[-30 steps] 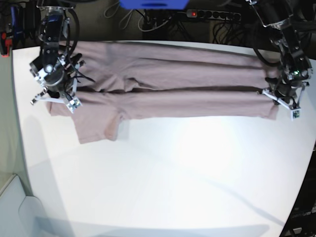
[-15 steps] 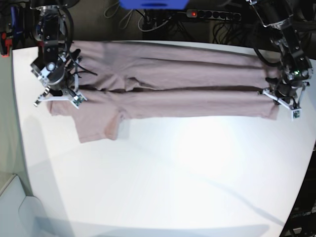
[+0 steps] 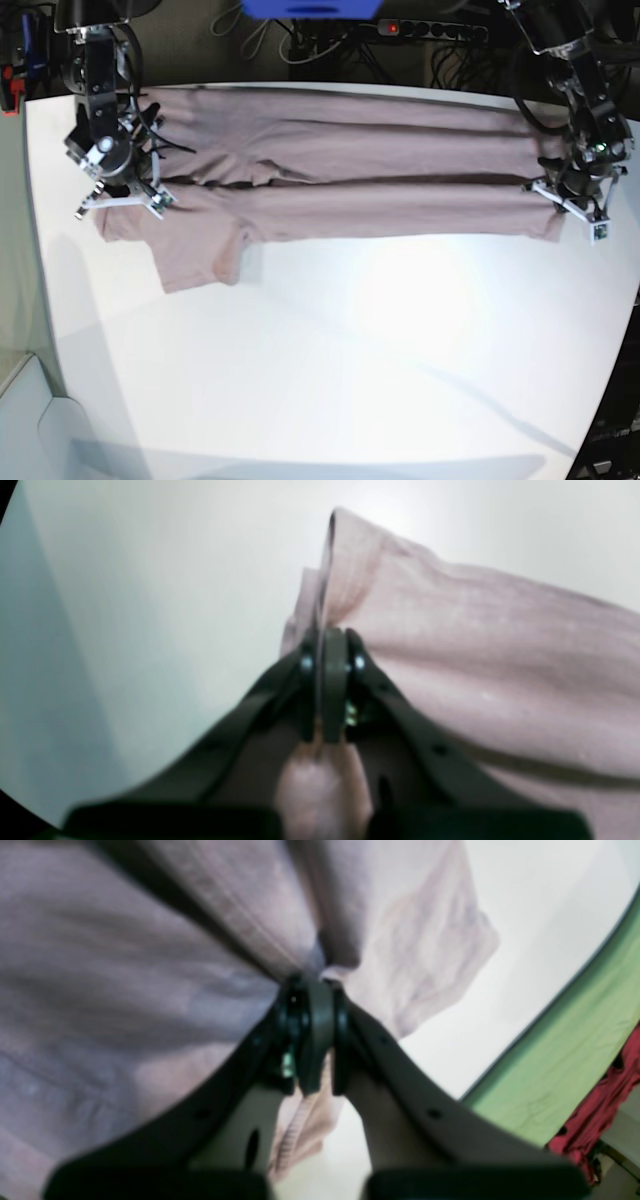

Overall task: Layout the t-shirt on the table in an organized manner, then fold the t-shirt properly
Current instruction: 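Pull the folded shirt with both grippers to straighten the fold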

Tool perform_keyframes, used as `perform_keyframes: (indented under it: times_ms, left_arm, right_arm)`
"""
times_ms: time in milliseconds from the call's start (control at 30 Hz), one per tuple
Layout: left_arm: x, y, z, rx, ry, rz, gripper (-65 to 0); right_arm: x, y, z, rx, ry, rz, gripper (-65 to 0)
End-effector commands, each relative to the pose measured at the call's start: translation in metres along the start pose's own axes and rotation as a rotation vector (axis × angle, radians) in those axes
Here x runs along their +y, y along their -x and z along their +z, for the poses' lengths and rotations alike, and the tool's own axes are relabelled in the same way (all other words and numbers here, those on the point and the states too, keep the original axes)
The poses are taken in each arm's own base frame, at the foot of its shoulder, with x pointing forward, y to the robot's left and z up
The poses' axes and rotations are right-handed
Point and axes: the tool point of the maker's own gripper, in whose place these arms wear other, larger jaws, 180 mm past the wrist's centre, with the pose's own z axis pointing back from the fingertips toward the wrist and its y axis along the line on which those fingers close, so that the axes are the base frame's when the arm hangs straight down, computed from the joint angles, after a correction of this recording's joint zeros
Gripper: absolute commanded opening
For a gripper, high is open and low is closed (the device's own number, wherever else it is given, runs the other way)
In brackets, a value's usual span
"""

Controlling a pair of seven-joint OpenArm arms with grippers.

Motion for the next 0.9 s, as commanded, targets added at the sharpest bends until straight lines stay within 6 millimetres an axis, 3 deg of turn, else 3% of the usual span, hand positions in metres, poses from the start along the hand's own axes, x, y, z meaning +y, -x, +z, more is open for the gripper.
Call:
perform_keyframes:
  times_ms: [0,100,300,400,700,867]
  left_arm:
    - [0.008,-0.016,0.005,-0.050,-0.018,-0.013,-64.8]
    - [0.007,-0.017,0.005,-0.051,-0.018,-0.014,-64.8]
    - [0.002,-0.056,0.034,-0.174,-0.031,-0.064,-64.8]
    - [0.001,-0.063,0.044,-0.204,-0.038,-0.083,-64.8]
    - [0.005,-0.035,0.043,-0.141,-0.042,-0.093,-64.8]
    - [0.009,-0.007,0.025,-0.057,-0.034,-0.059,-64.8]
  right_arm:
    - [0.007,0.007,-0.002,0.032,-0.022,0.003,-65.0]
    - [0.006,0.007,-0.002,0.031,-0.021,0.003,-65.0]
    - [0.009,0.004,-0.003,0.025,-0.027,0.001,-65.0]
    - [0.010,0.003,-0.003,0.023,-0.030,-0.004,-65.0]
    - [0.009,0.003,-0.003,0.022,-0.028,-0.006,-65.0]
    - [0.010,0.002,-0.003,0.021,-0.029,-0.003,-65.0]
